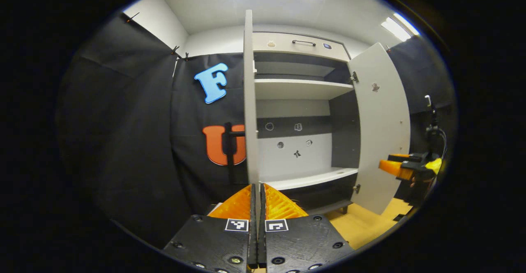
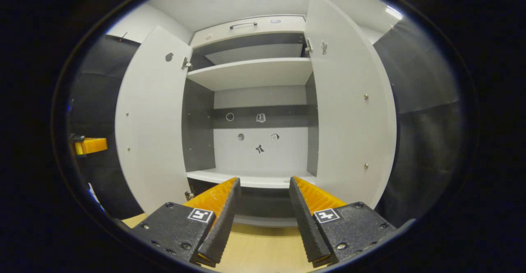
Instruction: Open the right door of the double-door shoe cabinet with the right hand, and open the left door with the left hand.
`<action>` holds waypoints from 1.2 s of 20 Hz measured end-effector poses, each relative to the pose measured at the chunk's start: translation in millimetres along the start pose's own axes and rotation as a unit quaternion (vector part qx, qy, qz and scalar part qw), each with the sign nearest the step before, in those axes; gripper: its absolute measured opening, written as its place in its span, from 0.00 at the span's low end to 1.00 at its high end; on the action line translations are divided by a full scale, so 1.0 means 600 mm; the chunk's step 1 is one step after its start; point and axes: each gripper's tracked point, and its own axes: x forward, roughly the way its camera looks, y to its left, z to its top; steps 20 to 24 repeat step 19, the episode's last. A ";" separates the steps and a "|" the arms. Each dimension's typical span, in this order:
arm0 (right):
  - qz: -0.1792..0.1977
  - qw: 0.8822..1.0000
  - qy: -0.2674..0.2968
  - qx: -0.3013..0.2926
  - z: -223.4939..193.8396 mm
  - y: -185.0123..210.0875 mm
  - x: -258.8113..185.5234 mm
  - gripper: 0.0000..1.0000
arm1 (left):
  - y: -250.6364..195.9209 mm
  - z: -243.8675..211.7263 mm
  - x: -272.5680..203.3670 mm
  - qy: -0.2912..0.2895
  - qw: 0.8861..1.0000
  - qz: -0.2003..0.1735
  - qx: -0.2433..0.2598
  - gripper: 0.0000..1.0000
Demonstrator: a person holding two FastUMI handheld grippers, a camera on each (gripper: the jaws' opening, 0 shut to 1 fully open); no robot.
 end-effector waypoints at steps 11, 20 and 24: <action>-0.031 0.999 -0.028 -0.011 0.020 -0.053 -0.066 0.75 | -0.138 -0.082 0.148 0.003 0.999 0.020 -0.041 0.01; -0.043 0.998 -0.043 -0.003 0.022 -0.074 -0.058 0.75 | -0.126 -0.046 0.135 -0.026 0.999 0.046 -0.009 0.88; -0.043 0.998 -0.043 -0.003 0.022 -0.074 -0.058 0.75 | -0.126 -0.046 0.135 -0.026 0.999 0.046 -0.009 0.88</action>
